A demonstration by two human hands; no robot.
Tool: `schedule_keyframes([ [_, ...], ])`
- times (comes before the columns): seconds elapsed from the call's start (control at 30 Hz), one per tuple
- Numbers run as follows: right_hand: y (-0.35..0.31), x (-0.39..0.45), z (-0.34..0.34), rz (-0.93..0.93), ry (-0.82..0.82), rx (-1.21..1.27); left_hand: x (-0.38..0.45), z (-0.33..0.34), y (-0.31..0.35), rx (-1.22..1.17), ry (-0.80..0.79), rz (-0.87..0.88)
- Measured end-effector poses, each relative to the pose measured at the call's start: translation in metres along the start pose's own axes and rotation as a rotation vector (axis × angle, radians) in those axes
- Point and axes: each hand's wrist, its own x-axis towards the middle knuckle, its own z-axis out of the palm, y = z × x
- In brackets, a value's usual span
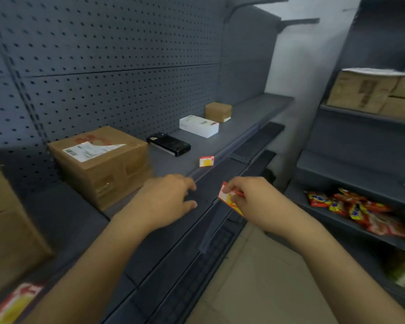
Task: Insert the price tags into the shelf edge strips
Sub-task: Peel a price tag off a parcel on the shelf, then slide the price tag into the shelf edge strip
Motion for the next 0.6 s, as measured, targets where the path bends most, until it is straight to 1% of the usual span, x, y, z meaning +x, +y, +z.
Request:
schedule_keyframes([
  [0.13, 0.064, -0.027, -0.012, 0.056, -0.023, 0.006, 0.038, 0.038, 0.057, -0.112, 0.028, 0.091],
  [0.27, 0.121, -0.050, -0.014, 0.116, -0.043, 0.038, 0.072, 0.073, 0.102, -0.167, 0.029, 0.167],
  [0.47, 0.195, -0.045, -0.010, 0.182, -0.012, 0.074, 0.140, 0.122, 0.132, -0.180, -0.048, 0.269],
  [0.6, 0.244, -0.018, -0.018, 0.204, 0.034, 0.094, 0.204, 0.141, 0.140, -0.225, -0.020, 0.278],
])
